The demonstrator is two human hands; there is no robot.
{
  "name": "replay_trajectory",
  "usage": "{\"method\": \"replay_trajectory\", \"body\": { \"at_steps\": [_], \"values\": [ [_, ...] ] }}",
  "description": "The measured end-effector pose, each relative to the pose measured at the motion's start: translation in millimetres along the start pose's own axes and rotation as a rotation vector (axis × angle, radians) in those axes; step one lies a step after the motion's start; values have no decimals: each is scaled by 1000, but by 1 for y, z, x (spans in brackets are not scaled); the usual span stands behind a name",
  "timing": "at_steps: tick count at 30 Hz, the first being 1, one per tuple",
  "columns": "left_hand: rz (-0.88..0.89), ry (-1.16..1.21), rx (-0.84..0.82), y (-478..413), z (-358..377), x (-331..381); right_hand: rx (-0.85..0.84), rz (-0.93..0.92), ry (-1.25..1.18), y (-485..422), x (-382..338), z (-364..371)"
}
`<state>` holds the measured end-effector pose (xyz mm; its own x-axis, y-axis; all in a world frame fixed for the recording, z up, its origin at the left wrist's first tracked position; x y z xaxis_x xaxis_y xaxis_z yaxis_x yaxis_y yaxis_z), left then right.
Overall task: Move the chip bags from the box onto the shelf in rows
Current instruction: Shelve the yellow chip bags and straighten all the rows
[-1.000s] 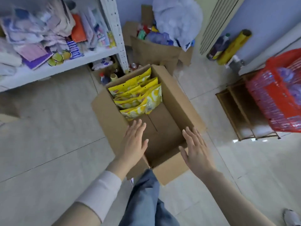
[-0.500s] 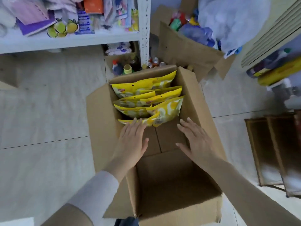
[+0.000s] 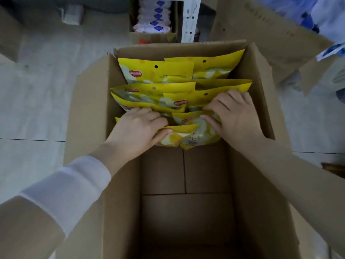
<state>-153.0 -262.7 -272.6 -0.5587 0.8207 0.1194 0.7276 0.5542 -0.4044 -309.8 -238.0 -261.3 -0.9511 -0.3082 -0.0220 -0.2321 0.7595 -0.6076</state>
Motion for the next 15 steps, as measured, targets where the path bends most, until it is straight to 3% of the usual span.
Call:
{"method": "replay_trajectory", "body": {
  "at_steps": [8, 15],
  "values": [
    [-2, -12, 88, -22, 4, -16, 72, -98, 10, -13, 1, 15],
    [42, 121, 147, -17, -23, 6, 110, -168, 50, -16, 0, -13]
  ]
}}
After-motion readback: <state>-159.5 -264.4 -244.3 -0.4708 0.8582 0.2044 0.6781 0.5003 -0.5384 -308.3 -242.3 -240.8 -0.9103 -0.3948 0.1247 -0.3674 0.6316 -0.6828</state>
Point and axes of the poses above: each hand's wrist, its own y-axis away from the middle knuckle, its own z-axis out of the palm, x = y × z, the point moved 8 cm from there along -y, towards the middle knuckle, and after that the axes turned 15 degrees about x, right-handed, at the moved point
